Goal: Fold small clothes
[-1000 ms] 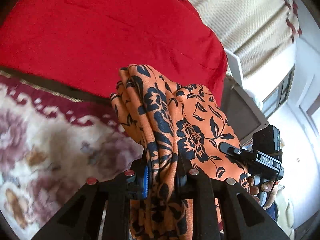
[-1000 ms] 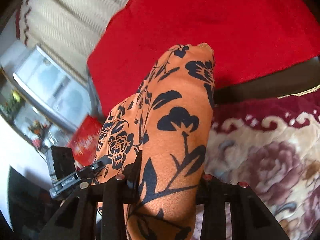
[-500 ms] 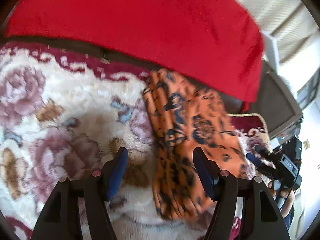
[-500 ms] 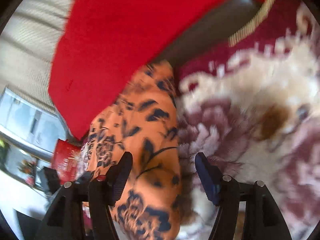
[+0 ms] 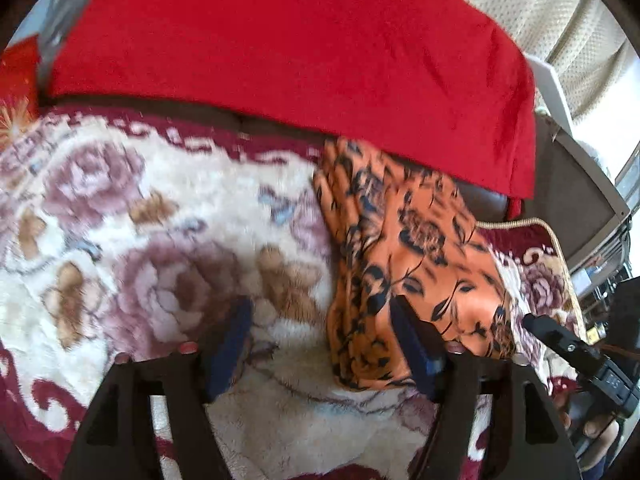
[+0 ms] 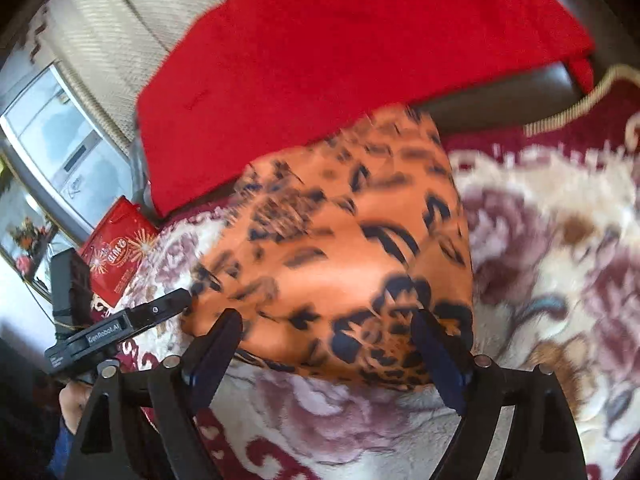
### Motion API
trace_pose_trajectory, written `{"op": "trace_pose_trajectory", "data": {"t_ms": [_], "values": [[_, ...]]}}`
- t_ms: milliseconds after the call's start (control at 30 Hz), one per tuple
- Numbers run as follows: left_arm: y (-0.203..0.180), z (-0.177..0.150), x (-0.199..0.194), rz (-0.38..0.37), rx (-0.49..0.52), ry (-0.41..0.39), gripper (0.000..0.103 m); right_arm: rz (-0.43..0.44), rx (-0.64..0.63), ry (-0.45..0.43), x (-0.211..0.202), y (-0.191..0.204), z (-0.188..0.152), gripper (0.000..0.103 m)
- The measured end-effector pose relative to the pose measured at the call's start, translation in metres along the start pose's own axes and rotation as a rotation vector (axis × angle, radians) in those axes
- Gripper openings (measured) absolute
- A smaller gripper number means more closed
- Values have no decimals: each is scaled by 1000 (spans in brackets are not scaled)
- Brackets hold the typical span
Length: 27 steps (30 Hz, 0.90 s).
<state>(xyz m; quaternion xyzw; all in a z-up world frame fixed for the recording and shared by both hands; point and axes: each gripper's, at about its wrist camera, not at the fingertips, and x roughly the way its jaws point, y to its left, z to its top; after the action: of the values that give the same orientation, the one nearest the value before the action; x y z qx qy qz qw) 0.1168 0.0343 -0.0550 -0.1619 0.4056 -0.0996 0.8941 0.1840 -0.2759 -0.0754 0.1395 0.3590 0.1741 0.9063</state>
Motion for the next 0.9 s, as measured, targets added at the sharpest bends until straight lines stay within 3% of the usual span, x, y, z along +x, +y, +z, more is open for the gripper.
{"op": "trace_pose_trajectory", "data": {"t_ms": [100,200,267,367,467,567,800,900], "values": [[-4,-5,5,84,21,0,80,-19,-38,-64,-6,9,-2,103],[-12,-9,2,110,53,9,80,-150,8,73,21,-21,-14,103],[-15,-10,-15,128,77,-39,80,-266,11,89,24,-26,-22,103],[-21,-9,-36,152,101,-92,81,-263,37,26,-1,-19,-27,103],[-26,-10,-53,137,102,-121,81,-309,-38,-159,-45,4,-27,103],[-31,-11,-66,116,100,-141,81,-242,-38,-306,-88,24,-28,103],[-46,-13,-94,113,140,-199,81,88,112,-516,-168,44,-31,103],[-54,-14,-109,101,157,-235,81,145,86,-627,-211,64,-33,103]]}}
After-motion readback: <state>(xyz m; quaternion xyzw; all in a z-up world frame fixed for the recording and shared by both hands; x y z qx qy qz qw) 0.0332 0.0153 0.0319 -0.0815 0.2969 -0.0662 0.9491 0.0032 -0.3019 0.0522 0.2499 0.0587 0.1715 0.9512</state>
